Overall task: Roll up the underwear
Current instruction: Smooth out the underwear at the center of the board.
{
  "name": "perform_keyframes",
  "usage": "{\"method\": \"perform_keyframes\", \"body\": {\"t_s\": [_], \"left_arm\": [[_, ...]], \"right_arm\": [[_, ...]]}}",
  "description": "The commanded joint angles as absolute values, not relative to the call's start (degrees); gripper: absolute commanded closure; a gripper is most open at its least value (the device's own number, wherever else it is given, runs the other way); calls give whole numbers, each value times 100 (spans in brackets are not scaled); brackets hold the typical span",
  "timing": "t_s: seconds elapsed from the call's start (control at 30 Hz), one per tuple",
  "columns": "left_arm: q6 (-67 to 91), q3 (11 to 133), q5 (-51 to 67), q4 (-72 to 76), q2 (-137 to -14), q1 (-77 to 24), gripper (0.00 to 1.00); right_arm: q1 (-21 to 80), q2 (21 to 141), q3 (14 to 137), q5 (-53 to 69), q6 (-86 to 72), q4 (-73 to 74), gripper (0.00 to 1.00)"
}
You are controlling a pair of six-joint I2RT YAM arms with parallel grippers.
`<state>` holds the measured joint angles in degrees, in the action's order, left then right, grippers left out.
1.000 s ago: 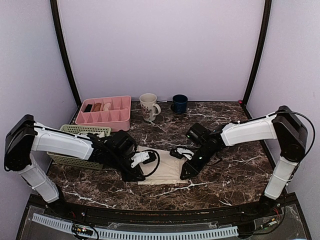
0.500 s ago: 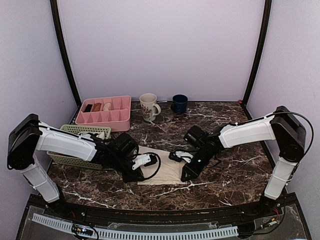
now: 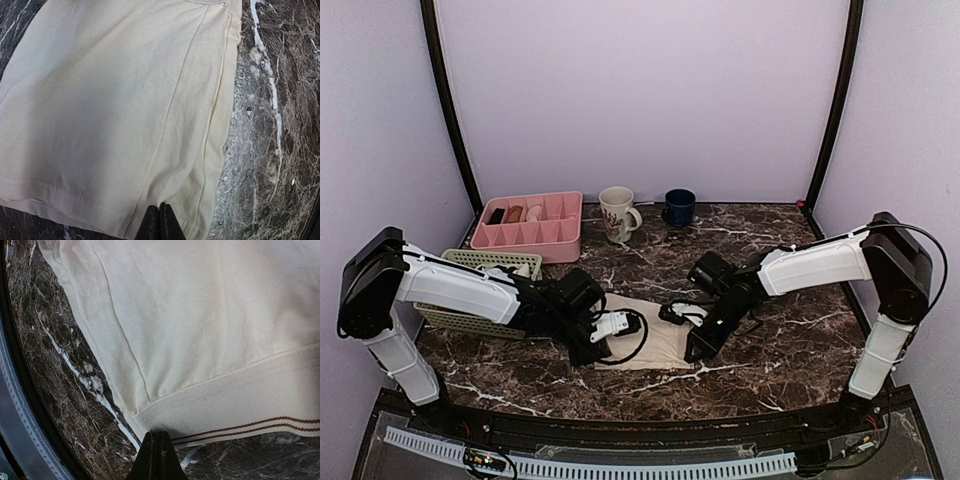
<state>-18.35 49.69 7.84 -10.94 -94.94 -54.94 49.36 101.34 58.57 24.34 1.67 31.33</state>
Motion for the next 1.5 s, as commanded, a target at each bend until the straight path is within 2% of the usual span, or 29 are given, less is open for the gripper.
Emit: {"method": "perform_keyframes", "body": {"t_s": [0.0, 0.27, 0.3, 0.37, 0.47, 0.87, 1.2, 1.37, 1.47], "left_arm": [[-2006, 5061, 668, -1282, -9095, -5552, 100], [-2251, 4921, 751, -1441, -8837, -5691, 100], [-2272, 4894, 767, -1447, -8852, -5721, 100], [-2291, 4858, 791, -1412, -8911, -5789, 100], [-2275, 4815, 762, -1286, -9056, -5904, 100], [-2203, 4700, 554, -1276, -9530, -5977, 100], [-2191, 4712, 550, -1298, -9516, -5977, 100], [-2197, 4709, 550, -1281, -9522, -5977, 100], [-2192, 4726, 542, -1275, -9550, -5975, 100]], "right_arm": [[4985, 9908, 5871, 2364, 220, 3212, 100], [4983, 9767, 5819, 2403, 258, 3296, 100], [4984, 9727, 5822, 2396, 279, 3279, 97], [4984, 9620, 5775, 2387, 327, 3207, 80], [4990, 9591, 5777, 2342, 351, 3132, 73], [5273, 10031, 5858, 2047, 424, 3108, 73], [5377, 10183, 6226, 1331, 454, 3383, 81], [5429, 10125, 6211, 1171, 474, 3349, 70], [5485, 10205, 6192, 1153, 483, 3328, 69]]}}
